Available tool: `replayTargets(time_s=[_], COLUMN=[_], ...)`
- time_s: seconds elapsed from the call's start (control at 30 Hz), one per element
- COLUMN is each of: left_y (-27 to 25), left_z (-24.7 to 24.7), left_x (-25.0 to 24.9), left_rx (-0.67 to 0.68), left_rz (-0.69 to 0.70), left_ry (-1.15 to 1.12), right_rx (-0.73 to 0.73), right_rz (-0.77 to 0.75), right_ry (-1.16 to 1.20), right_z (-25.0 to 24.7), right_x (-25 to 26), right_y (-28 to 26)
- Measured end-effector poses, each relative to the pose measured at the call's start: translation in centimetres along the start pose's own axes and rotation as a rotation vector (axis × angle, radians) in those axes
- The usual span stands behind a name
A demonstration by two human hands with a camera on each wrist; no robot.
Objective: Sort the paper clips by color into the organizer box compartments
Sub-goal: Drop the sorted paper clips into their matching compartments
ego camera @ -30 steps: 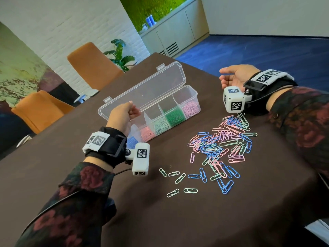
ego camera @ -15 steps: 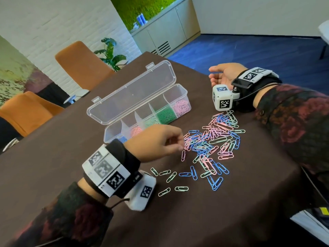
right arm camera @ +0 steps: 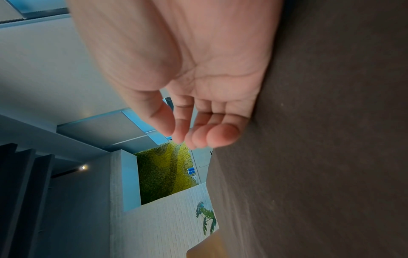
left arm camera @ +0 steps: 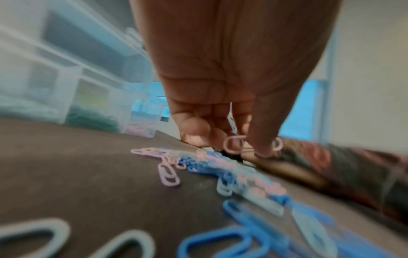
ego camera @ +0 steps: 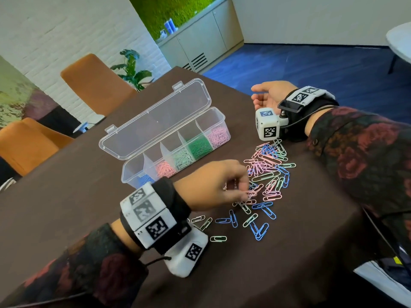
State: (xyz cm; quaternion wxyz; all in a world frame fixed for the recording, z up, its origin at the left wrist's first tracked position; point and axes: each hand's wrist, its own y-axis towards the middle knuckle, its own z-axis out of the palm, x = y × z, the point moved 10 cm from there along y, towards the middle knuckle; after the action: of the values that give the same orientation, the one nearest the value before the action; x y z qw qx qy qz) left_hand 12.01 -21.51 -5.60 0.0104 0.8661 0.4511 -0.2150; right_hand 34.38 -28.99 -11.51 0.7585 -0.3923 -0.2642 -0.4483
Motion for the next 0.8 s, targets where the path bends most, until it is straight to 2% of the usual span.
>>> replayTargets(time_s=[0.13,0.2,0.3,0.43,0.5,0.53,0.63,0.7,0.8], left_y=[-1.3,-1.9,-2.3,-2.5,-2.3,-2.1,-1.1,-0.3,0.6], left_z=[-1.5,-0.8,0.7,2.5,2.9,2.8,1.9,1.5,1.3], left_x=[3.3,4.2,4.3,3.4,3.0,2.9,1.5,1.0,0.1], left_rx=[-0.187,-0.223,-0.185,-0.076,-0.049,-0.042,0.031,0.06,0.067], left_rz=[-0.18,-0.263,-0.355,-0.417,-0.414,-0.395,-0.283,-0.242,-0.2], left_ry=[-0.804,-1.101,-1.315,-1.452,-1.32,-1.161,-0.52,-0.175,0.083], right_rx=[0.012,0.017,0.008,-0.001,-0.004,-0.004,-0.002,-0.002,0.011], right_rz=[0.008,0.009,0.001,-0.001,-0.002,0.0,0.006,0.007,0.013], right_ry=[-0.016,-0.017,-0.008,-0.001,0.004,0.004,0.007,0.006,-0.002], right_z=[0.0,0.1,0.0,-0.1,-0.1,-0.2,-0.1,0.0,0.1], right_x=[0.0,-0.1,-0.1,0.0,0.0,0.0,-0.1,-0.1,-0.1], right_y=[0.0,0.0,0.1,0.1,0.1,0.1,-0.1,-0.2,-0.4])
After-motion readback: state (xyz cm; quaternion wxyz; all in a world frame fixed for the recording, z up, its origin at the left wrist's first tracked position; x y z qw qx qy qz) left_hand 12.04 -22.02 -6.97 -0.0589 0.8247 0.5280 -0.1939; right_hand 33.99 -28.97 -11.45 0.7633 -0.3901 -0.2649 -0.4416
